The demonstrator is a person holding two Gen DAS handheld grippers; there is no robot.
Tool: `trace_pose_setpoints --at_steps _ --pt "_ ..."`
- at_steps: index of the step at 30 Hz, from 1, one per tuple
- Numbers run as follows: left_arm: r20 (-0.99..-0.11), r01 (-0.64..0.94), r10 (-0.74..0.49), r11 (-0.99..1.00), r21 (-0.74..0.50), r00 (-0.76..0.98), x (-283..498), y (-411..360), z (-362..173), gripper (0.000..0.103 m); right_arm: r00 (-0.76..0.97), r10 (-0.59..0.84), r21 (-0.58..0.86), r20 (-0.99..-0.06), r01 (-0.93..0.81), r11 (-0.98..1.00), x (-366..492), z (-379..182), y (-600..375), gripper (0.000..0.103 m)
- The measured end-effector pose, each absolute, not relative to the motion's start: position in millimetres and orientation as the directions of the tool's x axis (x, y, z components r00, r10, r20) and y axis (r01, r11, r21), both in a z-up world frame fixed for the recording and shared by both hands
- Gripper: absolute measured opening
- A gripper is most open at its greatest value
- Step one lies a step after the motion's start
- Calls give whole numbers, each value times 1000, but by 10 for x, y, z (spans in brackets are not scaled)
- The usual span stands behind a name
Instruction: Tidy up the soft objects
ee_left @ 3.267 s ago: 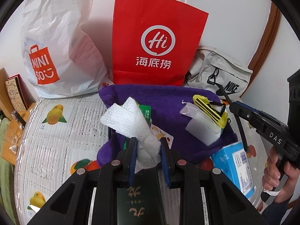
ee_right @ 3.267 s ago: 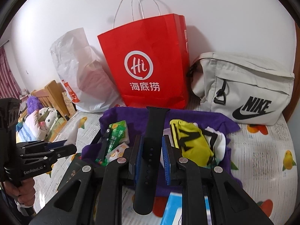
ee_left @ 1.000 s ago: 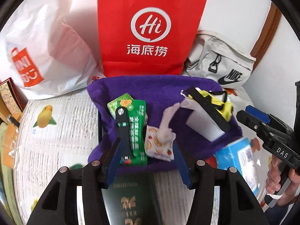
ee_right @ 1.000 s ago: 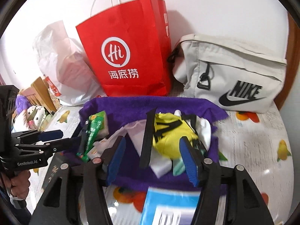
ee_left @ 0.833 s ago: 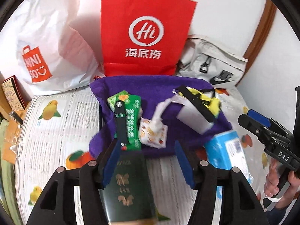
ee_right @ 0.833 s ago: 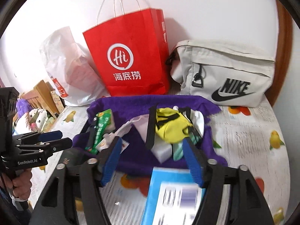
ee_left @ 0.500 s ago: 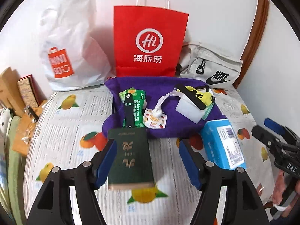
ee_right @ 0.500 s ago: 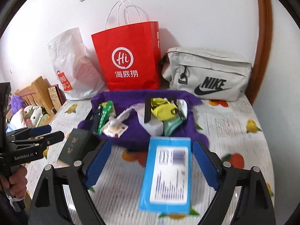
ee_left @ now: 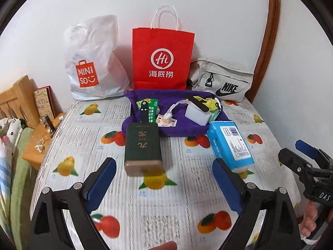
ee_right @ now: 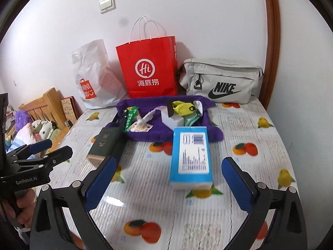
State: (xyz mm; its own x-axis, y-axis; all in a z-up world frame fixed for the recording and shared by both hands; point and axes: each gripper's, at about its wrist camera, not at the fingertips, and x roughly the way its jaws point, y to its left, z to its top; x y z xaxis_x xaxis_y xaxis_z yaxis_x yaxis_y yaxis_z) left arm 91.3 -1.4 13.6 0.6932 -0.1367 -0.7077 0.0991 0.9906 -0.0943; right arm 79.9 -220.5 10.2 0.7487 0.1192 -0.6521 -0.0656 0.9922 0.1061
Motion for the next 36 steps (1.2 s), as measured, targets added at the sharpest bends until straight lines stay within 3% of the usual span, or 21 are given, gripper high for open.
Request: trace_pose_setpoints --at_steps 10,36 --pt "-681 96 -115 993 -66 723 528 -99 183 97 768 105 108 -632 -47 993 294 105 -2215 100" --pt "-669 85 -112 994 -74 735 310 -115 224 97 785 81 67 -614 -50 996 34 149 -2150 100"
